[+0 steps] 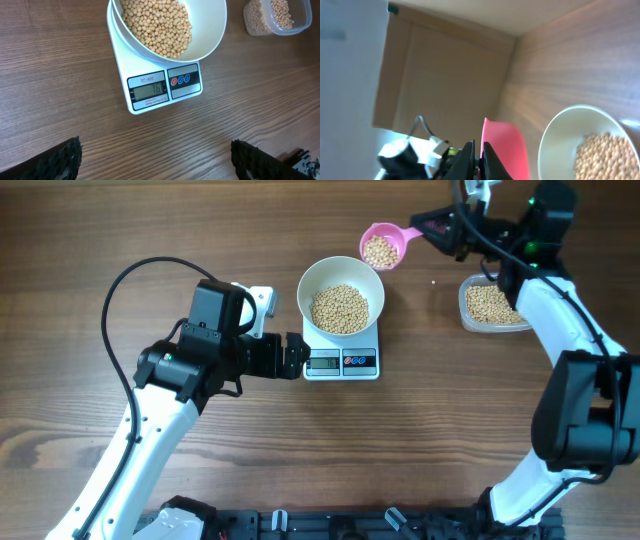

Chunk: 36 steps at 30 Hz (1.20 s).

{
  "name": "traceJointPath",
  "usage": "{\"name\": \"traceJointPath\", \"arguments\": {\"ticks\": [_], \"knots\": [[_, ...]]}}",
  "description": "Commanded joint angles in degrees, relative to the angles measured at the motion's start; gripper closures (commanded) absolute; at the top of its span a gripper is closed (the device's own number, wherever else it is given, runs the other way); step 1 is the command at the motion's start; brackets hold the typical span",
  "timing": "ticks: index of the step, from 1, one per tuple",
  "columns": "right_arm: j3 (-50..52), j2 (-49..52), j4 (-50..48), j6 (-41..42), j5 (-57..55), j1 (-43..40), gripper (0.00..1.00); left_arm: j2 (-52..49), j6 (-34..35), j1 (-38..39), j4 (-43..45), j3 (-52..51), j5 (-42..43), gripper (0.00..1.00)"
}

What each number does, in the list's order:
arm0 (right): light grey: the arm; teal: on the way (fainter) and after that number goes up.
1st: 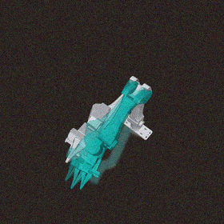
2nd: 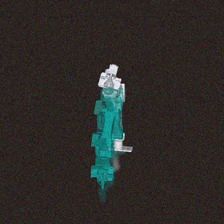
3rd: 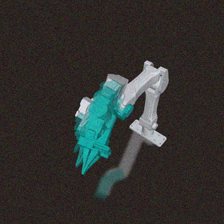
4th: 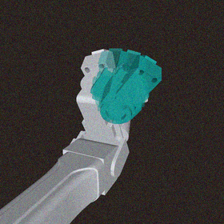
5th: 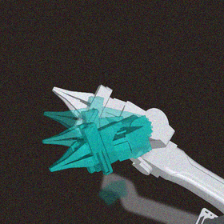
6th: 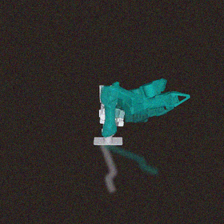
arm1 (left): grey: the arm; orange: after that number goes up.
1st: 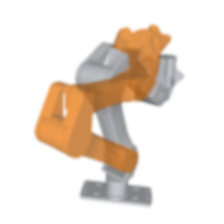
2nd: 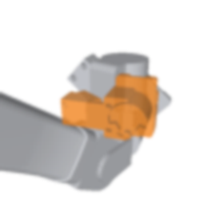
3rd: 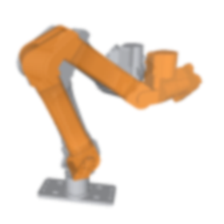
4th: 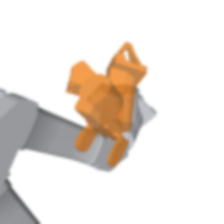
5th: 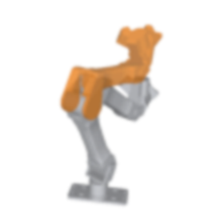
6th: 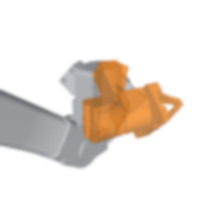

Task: Scoop item into bowl and weigh 150g on scale
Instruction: 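Lift the filled pink scoop up and left out of the tub, then tip the pink scoop over the white bowl to pour soybeans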

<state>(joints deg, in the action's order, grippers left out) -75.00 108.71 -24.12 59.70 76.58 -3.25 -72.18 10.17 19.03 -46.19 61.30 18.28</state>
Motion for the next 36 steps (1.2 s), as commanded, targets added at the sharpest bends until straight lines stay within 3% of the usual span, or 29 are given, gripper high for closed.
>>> {"name": "traceJointPath", "arguments": {"ticks": [1,13,23,30,36], "knots": [[-0.3,0.4,-0.4,-14.4,-2.9,2.6,0.96,-0.2,-0.9,0.2,0.2,-0.4,0.7,0.00],[-0.3,0.4,2.3,-35.4,-11.5,8.6,0.96,-0.2,-0.9,0.2,0.2,-0.4,0.7,0.00],[-0.3,0.4,7.8,-42.8,-16.8,11.6,0.96,-0.2,-0.9,0.2,0.2,-0.4,0.7,0.00],[-0.3,0.4,15.3,-53.8,-21.1,13.6,0.96,-0.2,-0.9,0.2,0.2,-0.4,0.7,0.00],[-0.3,-0.3,14.5,-56.4,-21.7,13.7,0.96,-0.2,-0.9,0.2,0.2,-0.4,0.7,0.00]]}}
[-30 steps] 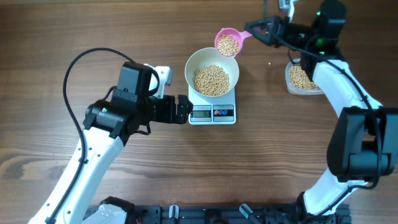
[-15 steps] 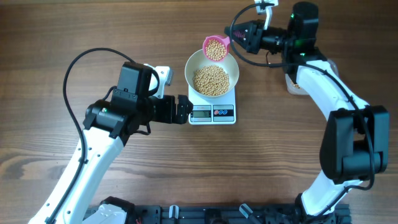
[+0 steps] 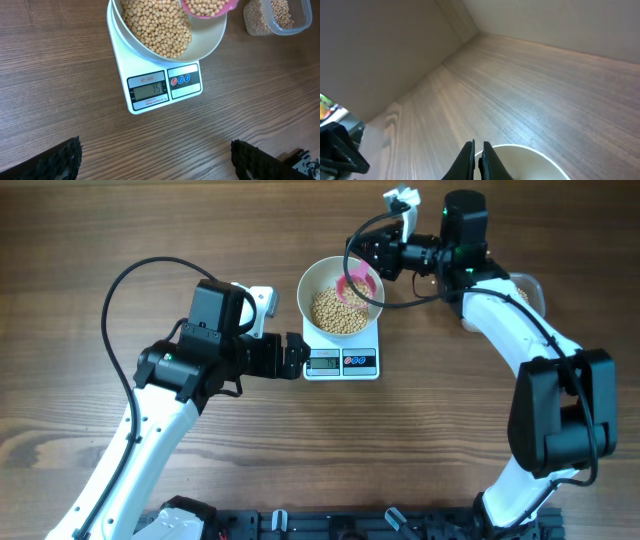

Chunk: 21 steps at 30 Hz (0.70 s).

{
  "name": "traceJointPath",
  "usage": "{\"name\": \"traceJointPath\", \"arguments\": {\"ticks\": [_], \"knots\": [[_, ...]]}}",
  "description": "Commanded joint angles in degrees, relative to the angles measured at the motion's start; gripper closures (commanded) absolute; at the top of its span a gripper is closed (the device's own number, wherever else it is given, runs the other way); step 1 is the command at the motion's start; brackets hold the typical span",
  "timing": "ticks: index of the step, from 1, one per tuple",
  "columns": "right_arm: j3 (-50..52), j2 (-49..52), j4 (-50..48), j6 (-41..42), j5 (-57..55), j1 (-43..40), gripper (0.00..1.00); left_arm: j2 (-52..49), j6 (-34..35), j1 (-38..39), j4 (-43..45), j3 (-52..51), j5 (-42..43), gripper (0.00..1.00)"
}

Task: Scoop item into bowl and weigh 150g on scale
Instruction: 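Tip the pink scoop over the white bowl to pour soybeans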

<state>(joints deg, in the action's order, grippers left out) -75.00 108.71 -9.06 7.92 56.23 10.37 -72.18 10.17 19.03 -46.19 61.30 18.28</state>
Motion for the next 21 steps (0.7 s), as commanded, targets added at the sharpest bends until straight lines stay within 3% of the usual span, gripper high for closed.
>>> {"name": "traceJointPath", "arguments": {"ticks": [1,21], "knots": [[-0.3,-0.6,-0.6,-5.0,-1.4,0.2,0.96,-0.2,-0.9,0.2,0.2,-0.4,0.7,0.00],[-0.3,-2.5,1.7,-20.3,-16.5,6.9,0.96,-0.2,-0.9,0.2,0.2,-0.4,0.7,0.00]]}}
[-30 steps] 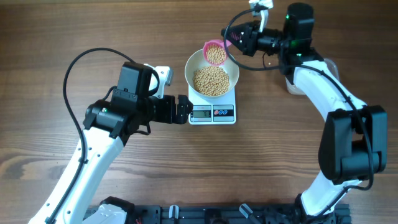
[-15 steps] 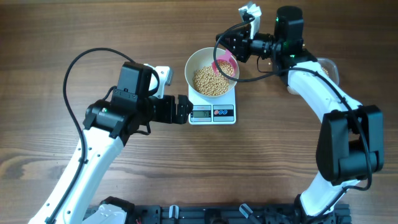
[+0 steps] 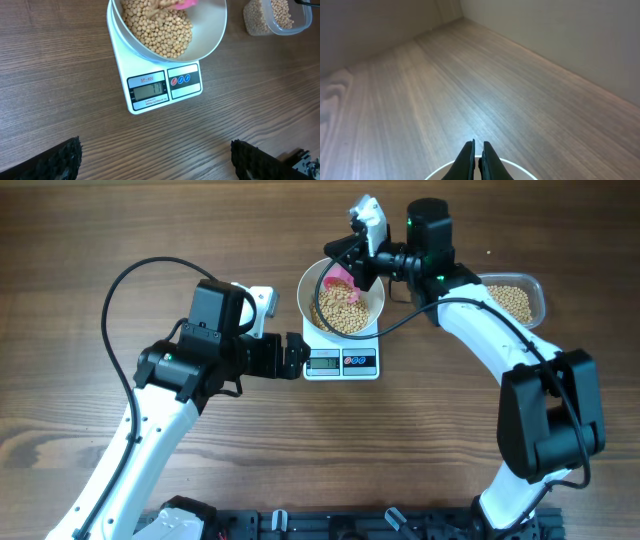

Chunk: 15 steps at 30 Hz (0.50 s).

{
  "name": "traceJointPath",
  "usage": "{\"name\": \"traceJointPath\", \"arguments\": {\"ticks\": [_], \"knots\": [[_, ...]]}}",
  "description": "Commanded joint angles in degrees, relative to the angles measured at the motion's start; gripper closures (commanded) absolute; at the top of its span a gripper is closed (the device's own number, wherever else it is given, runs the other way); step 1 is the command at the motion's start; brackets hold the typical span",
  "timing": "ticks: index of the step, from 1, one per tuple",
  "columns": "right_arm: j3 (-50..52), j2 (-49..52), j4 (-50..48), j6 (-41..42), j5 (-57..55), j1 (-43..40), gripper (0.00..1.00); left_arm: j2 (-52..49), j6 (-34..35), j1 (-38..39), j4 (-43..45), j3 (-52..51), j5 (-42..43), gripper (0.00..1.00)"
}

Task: Scoop item into bowl and weigh 150g on scale
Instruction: 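Tip the pink scoop over the white bowl to pour soybeans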

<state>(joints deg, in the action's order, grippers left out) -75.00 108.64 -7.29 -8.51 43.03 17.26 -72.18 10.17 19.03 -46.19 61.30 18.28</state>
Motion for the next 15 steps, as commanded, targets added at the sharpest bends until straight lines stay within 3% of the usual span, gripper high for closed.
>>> {"name": "traceJointPath", "arguments": {"ticks": [1,7,15], "knots": [[-0.3,-2.8,0.2,-4.9,-4.1,0.0,0.96,-0.2,-0.9,0.2,0.2,-0.4,0.7,0.00],[-0.3,-5.2,2.3,-12.5,-10.4,0.9,0.96,-0.2,-0.9,0.2,0.2,-0.4,0.7,0.00],[-0.3,-5.6,5.0,-12.3,-11.1,1.7,0.96,-0.2,-0.9,0.2,0.2,-0.4,0.7,0.00]]}}
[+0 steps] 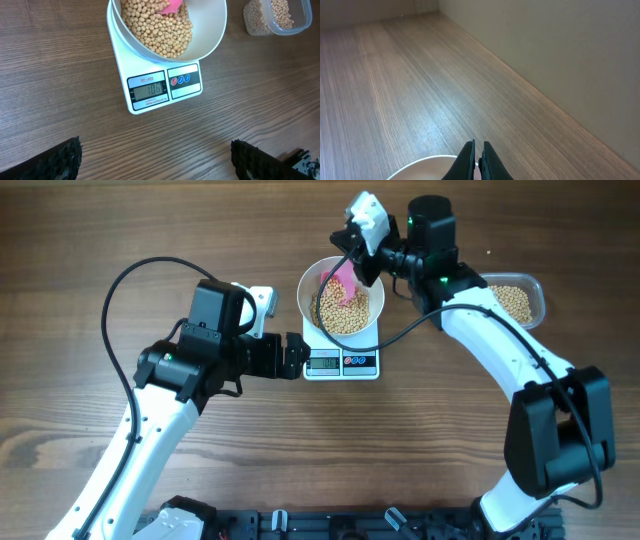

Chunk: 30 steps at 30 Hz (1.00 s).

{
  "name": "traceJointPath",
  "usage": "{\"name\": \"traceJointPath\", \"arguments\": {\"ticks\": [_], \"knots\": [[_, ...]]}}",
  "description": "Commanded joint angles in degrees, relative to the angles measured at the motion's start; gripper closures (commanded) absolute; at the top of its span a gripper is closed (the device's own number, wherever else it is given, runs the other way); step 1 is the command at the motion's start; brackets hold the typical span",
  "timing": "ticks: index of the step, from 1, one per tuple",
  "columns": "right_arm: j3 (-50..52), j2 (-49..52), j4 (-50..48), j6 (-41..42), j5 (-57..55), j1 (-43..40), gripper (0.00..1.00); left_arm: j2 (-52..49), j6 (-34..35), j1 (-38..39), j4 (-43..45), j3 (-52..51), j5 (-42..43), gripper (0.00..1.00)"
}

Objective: Scoop item into bowl and weigh 150g on scale

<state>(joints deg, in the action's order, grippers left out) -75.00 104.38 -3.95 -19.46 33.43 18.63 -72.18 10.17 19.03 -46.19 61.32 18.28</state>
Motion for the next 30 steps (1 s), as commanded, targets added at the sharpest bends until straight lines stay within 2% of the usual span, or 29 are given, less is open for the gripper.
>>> {"name": "traceJointPath", "arguments": {"ticks": [1,6,11,17,19,22,24,28,30], "knots": [[-0.3,-1.3,2.6,-1.4,-1.5,0.3,0.96,-0.2,-0.9,0.2,0.2,-0.4,0.7,0.00],[-0.3,-1.3,6.5,-1.3,-1.5,0.3,0.96,-0.2,-0.9,0.2,0.2,-0.4,0.7,0.00],[-0.4,-1.6,5.4,1.0,-1.6,0.3,0.95,-0.2,-0.9,0.2,0.2,-0.4,0.7,0.00],[-1.5,-2.4,4.5,4.6,-6.4,0.3,0.88,-0.2,-0.9,0.2,0.2,-0.4,0.7,0.00],[-1.6,-3.0,4.4,4.6,-7.1,0.3,0.74,-0.2,-0.9,0.2,0.2,-0.4,0.7,0.00],[-1.6,-4.3,4.4,6.1,-7.1,0.1,0.44,-0.2,-0.9,0.2,0.2,-0.4,0.7,0.00],[-1.6,-5.3,4.4,8.0,-7.1,-0.1,0.29,-0.2,-0.9,0.2,0.2,-0.4,0.7,0.00],[-1.6,-7.6,4.4,13.9,-7.1,-1.6,0.12,-0.2,-0.9,0.2,0.2,-0.4,0.7,0.00],[-1.6,-9.2,4.4,17.6,-7.1,-3.2,0.09,-0.2,-0.9,0.2,0.2,-0.4,0.7,0.00]]}}
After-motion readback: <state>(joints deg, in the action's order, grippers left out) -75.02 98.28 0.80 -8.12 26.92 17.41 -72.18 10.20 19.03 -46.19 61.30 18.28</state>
